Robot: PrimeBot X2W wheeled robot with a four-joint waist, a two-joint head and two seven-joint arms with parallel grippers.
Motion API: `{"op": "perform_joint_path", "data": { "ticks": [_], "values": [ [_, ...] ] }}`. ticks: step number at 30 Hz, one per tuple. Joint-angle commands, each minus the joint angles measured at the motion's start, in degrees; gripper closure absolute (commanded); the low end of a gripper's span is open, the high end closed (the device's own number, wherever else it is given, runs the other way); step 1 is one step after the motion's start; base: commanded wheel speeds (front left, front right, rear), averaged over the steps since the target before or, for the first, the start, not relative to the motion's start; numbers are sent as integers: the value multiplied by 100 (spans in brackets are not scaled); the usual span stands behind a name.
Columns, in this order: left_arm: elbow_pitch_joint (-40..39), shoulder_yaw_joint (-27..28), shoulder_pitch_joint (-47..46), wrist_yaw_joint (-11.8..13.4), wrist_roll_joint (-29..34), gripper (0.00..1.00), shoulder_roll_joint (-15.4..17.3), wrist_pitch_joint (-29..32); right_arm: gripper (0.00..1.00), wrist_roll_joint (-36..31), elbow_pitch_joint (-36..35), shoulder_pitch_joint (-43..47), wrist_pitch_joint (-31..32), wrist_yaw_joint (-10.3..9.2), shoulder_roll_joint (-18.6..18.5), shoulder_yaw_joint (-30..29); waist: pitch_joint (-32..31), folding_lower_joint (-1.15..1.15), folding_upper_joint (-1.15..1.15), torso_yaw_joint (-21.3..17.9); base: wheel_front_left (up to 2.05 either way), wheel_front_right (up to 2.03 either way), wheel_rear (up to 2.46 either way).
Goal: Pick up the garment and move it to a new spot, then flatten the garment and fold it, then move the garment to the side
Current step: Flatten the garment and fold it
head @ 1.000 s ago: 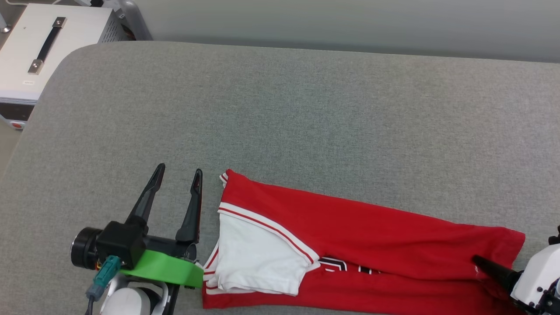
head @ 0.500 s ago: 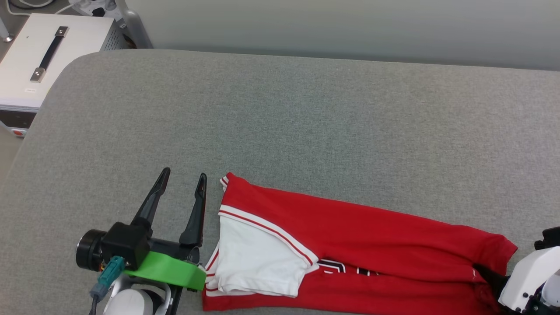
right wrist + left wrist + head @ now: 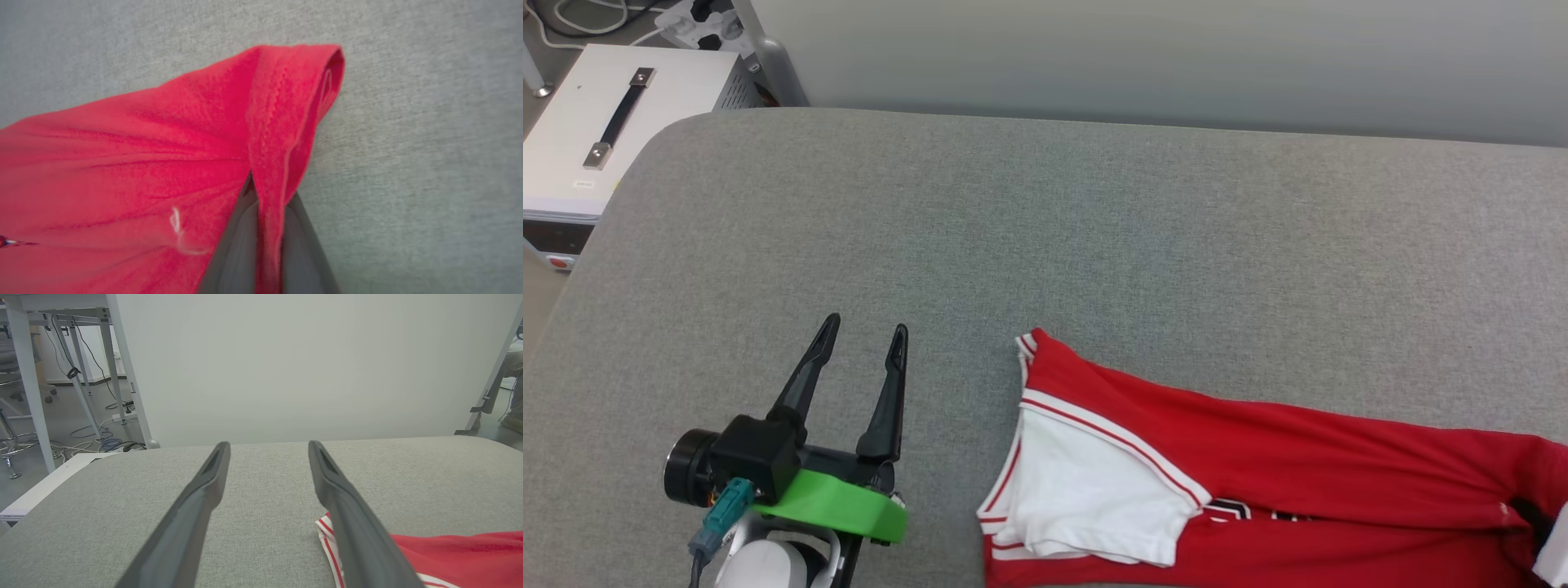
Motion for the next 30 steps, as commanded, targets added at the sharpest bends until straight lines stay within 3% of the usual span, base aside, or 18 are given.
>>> {"op": "perform_joint_path", "data": {
  "ticks": [1,6,13,30],
  "values": [
    [2,-13,40,-15,-37,0,26,-33,100,-139,133,-22,-65,-49,-120,-138,-8,0,0,-1,0,0,0],
    [0,5,39,-15,-52,0,11,-33,100,-482,283,-129,-160,-49,-208,-483,-38,0,0,-12,0,0,0],
    [21,40,76,-15,-67,0,-58,-33,100,-576,32,-25,-74,-49,-61,-506,-156,0,0,-32,0,0,0],
    [110,58,330,-15,-184,0,-245,-33,100,-376,-2087,949,954,-49,529,-206,-589,0,0,-84,0,0,0]
  ]
}}
